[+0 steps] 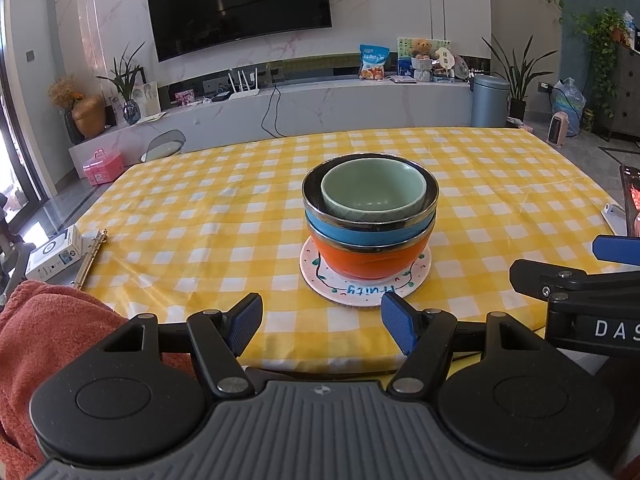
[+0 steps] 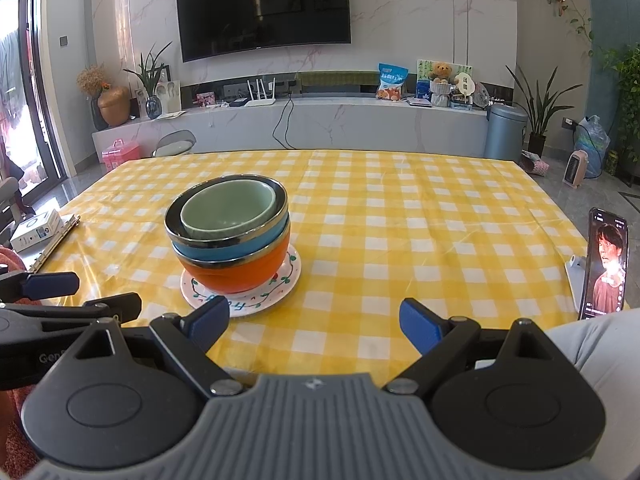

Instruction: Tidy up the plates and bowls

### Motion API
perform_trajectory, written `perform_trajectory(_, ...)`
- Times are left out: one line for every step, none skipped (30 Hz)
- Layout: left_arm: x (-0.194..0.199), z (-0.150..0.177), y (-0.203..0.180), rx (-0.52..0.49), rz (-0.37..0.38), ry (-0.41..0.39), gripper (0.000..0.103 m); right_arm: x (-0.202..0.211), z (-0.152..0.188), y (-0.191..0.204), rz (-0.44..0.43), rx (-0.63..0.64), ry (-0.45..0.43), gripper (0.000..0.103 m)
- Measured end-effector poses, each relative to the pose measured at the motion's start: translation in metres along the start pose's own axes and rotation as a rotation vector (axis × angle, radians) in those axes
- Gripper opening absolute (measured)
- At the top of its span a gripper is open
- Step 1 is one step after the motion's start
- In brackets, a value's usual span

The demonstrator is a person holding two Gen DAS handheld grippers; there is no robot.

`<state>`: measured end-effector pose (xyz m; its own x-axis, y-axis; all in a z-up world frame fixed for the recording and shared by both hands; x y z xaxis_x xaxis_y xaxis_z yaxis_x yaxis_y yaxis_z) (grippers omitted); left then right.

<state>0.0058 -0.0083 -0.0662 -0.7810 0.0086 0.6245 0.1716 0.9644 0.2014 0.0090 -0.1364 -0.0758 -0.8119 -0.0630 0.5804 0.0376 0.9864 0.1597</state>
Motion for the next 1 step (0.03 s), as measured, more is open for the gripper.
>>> perform_trajectory(-0.0001,0.0001,0.0001,0.001,0.001,0.002,0.08,-0.0006,-0.0002,-0.0003,0.0,-0.001,0.002,0.09)
Point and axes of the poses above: each gripper's, at about its wrist camera, not at the fingertips, and x roughly against the way its jaws point, y to its left, z to its underside, the point moved 6 cm from there along -x, roughly the way its jaws point, and after that the axes turned 7 degrees about -x, right-handed, at the moved point
